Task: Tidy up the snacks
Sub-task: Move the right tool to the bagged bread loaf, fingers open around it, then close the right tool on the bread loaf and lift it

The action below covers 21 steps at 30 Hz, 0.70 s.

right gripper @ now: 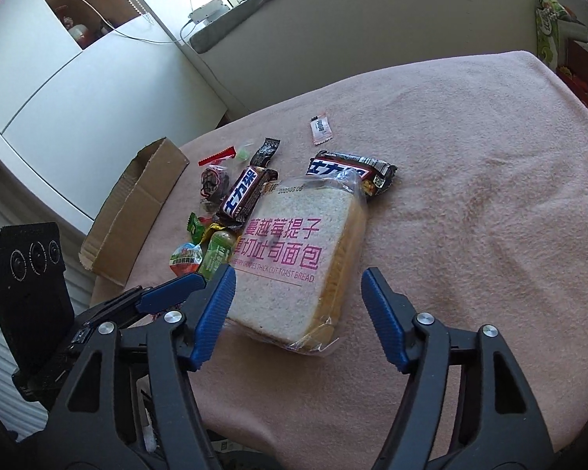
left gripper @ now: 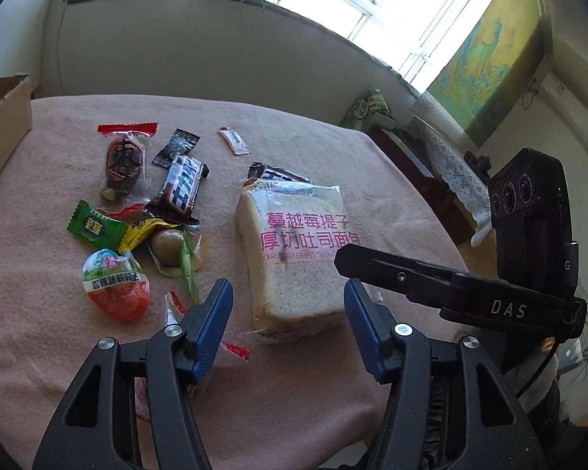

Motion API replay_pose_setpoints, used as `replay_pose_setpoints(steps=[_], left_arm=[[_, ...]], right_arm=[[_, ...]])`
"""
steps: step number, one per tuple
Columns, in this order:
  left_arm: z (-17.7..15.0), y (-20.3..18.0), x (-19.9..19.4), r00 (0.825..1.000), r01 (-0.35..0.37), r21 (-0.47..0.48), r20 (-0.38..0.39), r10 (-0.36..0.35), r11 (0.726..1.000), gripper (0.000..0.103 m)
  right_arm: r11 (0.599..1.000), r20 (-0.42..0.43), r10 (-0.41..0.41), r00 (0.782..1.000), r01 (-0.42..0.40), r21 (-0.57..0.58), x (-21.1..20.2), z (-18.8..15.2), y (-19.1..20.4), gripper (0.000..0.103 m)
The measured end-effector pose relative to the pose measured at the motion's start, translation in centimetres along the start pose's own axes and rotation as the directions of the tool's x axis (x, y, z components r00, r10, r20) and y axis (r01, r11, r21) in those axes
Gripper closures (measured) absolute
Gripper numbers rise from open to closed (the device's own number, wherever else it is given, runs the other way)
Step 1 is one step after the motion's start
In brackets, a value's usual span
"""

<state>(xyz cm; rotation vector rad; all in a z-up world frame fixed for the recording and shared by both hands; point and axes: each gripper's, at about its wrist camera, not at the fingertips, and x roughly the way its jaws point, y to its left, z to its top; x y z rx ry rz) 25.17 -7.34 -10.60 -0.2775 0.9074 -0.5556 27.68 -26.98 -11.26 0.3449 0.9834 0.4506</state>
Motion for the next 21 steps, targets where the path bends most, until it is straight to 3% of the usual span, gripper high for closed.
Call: replay_pose_setpoints(steps=[10,14,21], left_arm=[[0.6,0.5,1.5,0.997,0.040,-0.007,-0.063,-0.041,0.999,0.046],[0.7,0.3,2.2,0.997,0.017,0.014,-0.077,-0.016,1.000,0.042],[1.1,-0.3,3.4,0.994,0.040,0.038,-0.099,-0.036,0.998,0.031]], right_arm=[[0.991,-0.074,0.096,0.993,-0.088,0.105,1.8,0.7,-2.3,0.044],[0.987,-0.103,0.119,0.988,-0.107,0.120,2.2,0.9,-2.7,0.046],[0.985,-0.133,0.141,0.981,-0.125,0.123,2.8,1.3,-2.9,0.048]])
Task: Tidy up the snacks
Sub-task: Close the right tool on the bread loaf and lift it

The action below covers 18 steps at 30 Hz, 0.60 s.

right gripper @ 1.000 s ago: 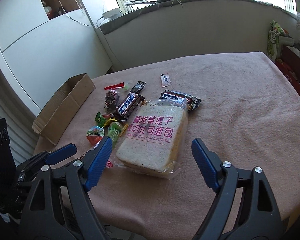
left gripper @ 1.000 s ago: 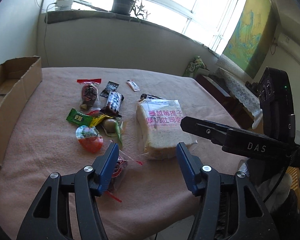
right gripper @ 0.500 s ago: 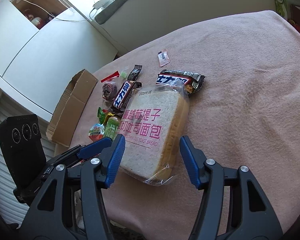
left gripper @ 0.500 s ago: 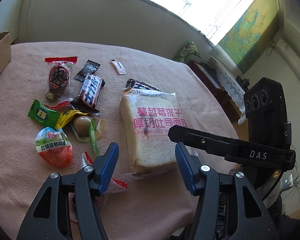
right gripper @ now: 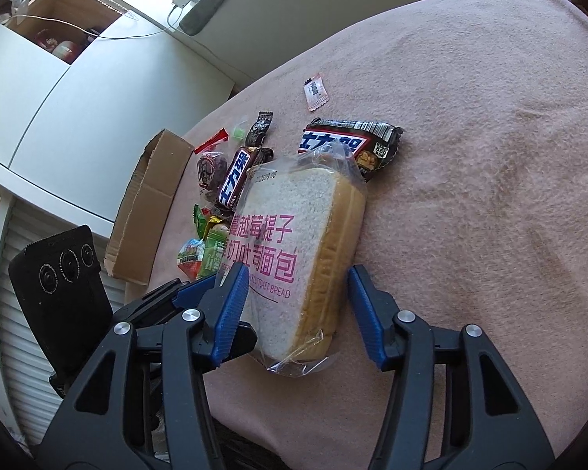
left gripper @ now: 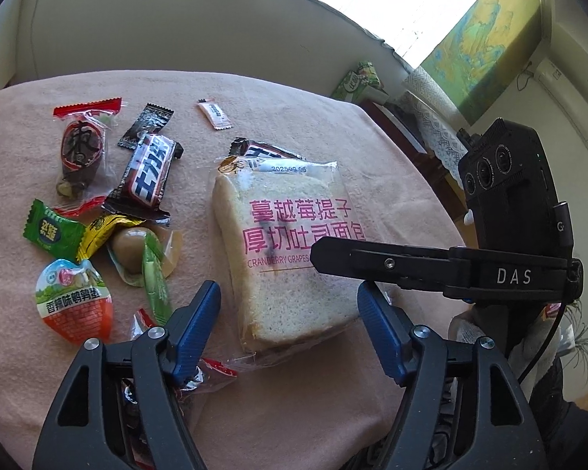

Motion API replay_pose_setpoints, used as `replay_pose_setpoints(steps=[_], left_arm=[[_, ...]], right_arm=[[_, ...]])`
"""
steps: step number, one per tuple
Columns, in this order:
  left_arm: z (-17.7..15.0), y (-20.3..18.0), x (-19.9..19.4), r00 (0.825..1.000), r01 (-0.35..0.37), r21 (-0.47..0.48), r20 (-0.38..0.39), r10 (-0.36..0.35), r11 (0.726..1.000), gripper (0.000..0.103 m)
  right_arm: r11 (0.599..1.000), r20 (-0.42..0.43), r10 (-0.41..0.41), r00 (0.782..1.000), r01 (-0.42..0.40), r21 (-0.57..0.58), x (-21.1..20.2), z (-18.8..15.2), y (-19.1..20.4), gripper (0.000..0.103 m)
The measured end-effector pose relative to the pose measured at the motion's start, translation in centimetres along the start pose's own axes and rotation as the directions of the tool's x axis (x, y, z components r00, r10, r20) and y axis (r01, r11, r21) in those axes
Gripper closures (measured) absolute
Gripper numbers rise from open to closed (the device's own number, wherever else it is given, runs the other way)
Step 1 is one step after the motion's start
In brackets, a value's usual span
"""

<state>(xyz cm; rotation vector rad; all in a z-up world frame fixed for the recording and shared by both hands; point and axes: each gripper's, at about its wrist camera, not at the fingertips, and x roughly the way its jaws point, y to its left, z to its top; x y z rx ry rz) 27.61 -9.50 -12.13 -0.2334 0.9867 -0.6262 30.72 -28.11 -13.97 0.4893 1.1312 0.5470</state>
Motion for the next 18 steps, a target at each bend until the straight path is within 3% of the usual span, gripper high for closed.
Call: replay_pose_setpoints(steps=[18], left_arm=[[0.3,-2.0,-1.3,0.997,-0.043,0.053,0.073,0.039,0.998,0.031]], right_arm=[[0.994,0.000,-0.080,0.997,0.080,-0.075,-0.2,0.2,3.1,0.048]])
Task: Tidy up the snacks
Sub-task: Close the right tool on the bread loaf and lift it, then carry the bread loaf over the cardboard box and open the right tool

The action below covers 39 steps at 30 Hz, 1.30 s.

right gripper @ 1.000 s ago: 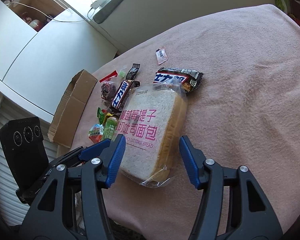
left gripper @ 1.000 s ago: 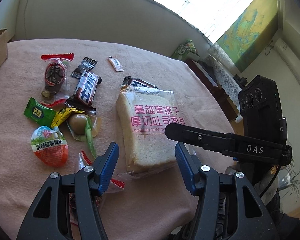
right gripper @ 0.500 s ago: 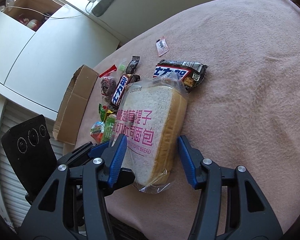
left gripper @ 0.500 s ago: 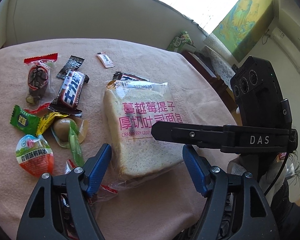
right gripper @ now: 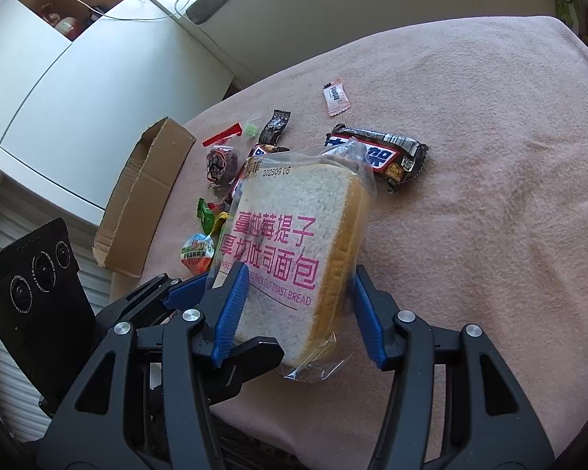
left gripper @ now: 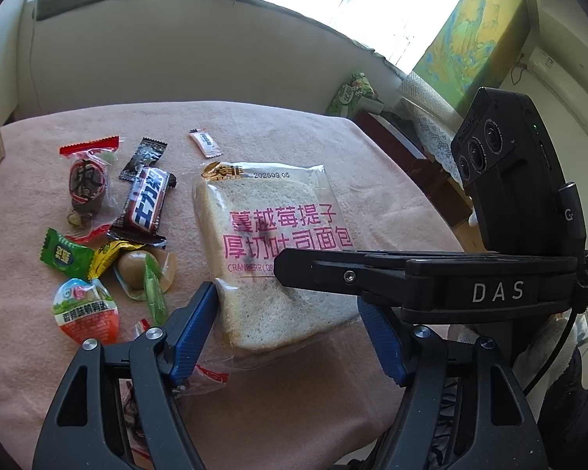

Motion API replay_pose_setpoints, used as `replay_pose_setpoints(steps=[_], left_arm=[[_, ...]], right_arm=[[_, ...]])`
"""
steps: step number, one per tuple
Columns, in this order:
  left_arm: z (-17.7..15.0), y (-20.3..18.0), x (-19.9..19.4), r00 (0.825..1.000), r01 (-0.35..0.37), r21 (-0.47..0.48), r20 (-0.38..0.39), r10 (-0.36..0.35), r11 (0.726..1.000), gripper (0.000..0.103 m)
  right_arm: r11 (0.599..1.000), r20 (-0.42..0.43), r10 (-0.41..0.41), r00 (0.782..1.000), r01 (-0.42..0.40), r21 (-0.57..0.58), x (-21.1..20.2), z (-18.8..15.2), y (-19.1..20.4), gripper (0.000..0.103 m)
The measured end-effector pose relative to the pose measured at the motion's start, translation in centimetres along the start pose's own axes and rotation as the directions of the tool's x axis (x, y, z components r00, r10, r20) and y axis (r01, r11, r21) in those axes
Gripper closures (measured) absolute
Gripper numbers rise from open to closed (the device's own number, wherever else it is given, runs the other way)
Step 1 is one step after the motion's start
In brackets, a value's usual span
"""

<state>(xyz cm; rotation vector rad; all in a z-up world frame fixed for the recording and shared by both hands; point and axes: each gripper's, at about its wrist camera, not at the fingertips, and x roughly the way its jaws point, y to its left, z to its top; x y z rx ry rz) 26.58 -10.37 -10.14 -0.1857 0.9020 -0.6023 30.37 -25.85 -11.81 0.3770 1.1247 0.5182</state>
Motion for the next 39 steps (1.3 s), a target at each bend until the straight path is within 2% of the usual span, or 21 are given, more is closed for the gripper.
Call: replay_pose_setpoints(steps=[9,17,28,39], left_arm=[[0.2,1.2,-4.2,0.996,0.000,-0.008,0.089,0.001,1.000,0.031],[-0.2,3.1,-7.2,0.988,-0.028,-0.038,0.151,0.033,0.999,0.031],[-1.3,7.4,-11.6,0.970,-0.103,-0.107,0.209,0.124,0.989,0.031],[-1.7,12.8,-15.5,0.941,-0.175,-0.204,0.252,0.224,0.963,0.031]], right_arm=[[0.997,0.028,-0.010,1.000,0.012,-0.072,-1.3,1.2,3.9,0.048],[0.990,0.023,-0.002,1.000,0.006,-0.140,-0.7,2.2,8.0,0.048],[0.973,-0.013,0.048,0.999,-0.050,-0.226,2.5,3.1,14.3,0.048],[0.944,-0.071,0.093,0.993,-0.111,-0.309,7.3,4.3,20.9,0.048]])
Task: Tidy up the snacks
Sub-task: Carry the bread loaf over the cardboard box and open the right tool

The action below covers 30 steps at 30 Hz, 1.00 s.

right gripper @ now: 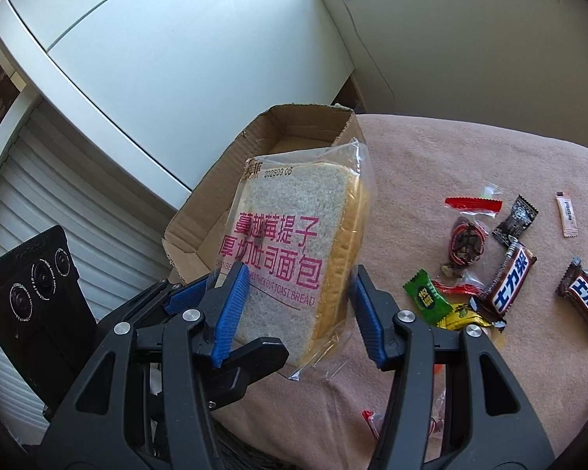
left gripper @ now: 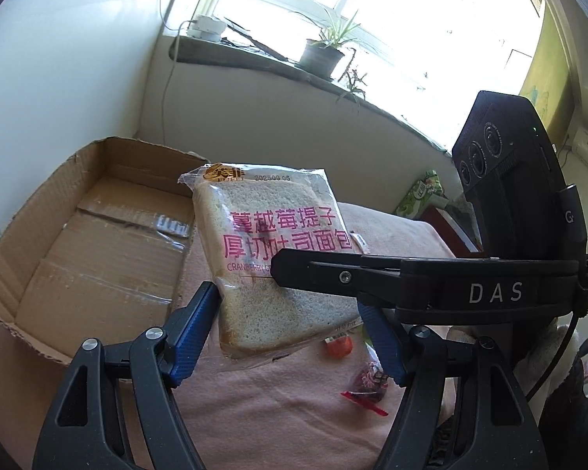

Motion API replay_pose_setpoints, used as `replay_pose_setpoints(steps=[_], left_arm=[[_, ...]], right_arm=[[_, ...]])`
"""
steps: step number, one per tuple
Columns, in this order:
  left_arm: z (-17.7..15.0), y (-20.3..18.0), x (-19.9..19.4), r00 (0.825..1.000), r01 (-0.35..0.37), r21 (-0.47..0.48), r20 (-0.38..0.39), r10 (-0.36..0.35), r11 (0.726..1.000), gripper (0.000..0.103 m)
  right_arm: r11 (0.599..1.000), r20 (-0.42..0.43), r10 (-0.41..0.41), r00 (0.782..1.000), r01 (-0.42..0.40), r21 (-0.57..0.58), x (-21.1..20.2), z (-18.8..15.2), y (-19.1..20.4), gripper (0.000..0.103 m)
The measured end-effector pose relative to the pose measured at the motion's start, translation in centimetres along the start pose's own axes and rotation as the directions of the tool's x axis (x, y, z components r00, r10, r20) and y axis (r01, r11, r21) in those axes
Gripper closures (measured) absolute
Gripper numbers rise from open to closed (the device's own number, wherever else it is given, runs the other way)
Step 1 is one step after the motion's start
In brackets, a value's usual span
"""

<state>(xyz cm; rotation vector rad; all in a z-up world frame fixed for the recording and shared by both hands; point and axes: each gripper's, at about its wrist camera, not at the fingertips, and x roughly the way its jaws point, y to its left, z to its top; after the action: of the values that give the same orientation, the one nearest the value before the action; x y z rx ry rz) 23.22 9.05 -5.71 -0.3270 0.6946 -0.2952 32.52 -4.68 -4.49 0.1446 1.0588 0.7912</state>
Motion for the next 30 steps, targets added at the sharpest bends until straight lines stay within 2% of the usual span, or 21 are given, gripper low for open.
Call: replay_pose_setpoints(steps=[11,15,23,30], left_arm=[[0.7,5.5,-1.9,0.996,-0.091,-0.071,0.020,0.092,0.993,0.031],[1.9,7.1,-1.1,0.993,-0.117,-0.090,0.011,0.118,0.989,0.031],[1.6,9.0,-0.8,0.989,-0.148,-0.119,-0.003,0.149,0.982,0.031],[1.5,9.6,-0.4,0.985,-0.172,-0.131,-0.020,0.171,0.976,0.031]], right_arm=[[0.996,-0.053,0.046,0.998,-0.050,-0.078,5.8,3.1,4.5,0.048],[0.994,-0.071,0.063,0.995,-0.069,-0.085,7.4,3.8,5.0,0.048],[0.992,-0.103,0.072,0.992,-0.082,-0.099,10.1,4.3,5.8,0.048],[0.991,-0.112,0.067,0.991,-0.079,-0.111,10.6,4.1,5.5,0.048]])
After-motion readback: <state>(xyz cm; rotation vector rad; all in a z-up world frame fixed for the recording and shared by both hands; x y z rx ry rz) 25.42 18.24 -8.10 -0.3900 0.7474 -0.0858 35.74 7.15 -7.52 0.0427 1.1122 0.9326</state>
